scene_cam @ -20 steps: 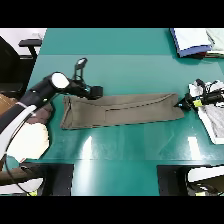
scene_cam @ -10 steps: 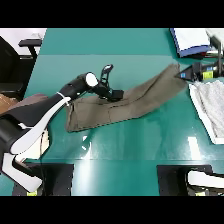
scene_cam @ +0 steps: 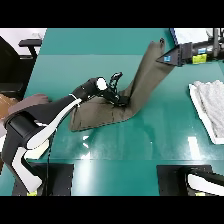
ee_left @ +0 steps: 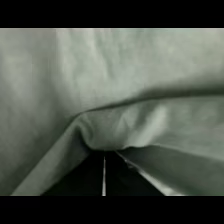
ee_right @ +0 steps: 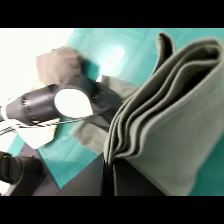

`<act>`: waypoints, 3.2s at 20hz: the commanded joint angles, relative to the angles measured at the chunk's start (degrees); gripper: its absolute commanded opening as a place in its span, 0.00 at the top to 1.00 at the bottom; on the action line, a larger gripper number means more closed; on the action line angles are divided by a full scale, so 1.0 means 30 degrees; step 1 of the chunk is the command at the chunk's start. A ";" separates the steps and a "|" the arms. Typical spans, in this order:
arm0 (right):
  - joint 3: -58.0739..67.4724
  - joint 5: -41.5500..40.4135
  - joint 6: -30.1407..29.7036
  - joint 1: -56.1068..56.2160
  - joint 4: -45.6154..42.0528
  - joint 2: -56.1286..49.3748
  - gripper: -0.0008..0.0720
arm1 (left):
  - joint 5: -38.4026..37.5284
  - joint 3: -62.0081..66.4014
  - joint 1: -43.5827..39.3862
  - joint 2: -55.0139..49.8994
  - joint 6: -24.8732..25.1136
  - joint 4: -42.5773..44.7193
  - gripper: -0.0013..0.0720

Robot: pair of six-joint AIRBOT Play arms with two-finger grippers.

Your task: Fold the shirts.

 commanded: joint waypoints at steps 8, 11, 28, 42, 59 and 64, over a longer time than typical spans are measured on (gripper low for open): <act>0.0226 -0.2856 0.0080 0.6397 0.0124 -0.0933 0.96 | -0.3038 0.1457 0.5319 0.7155 0.0036 0.5166 0.95; 0.0656 -0.5668 -0.0488 1.0149 0.0117 -0.3009 0.96 | -0.3300 0.1457 0.8327 1.0928 0.0036 0.6987 0.95; -0.4801 -0.3759 0.1858 0.5348 -0.5916 -0.4473 0.51 | -0.5501 0.1435 1.2371 1.5380 0.0182 0.8262 0.94; -0.3075 -0.5676 0.1778 0.7242 -0.0415 -1.1045 0.45 | -0.5085 0.0962 1.2371 1.5365 0.0189 0.6477 0.94; -0.1166 -0.5515 0.4087 -0.7206 -0.7045 -0.2980 0.96 | -0.4000 0.0954 0.6113 1.5365 0.0998 0.5719 0.95; -0.1158 -0.5508 0.4080 -1.2750 -0.7002 -0.2084 0.96 | -0.3388 0.0962 0.5071 1.5365 0.0583 0.5676 0.95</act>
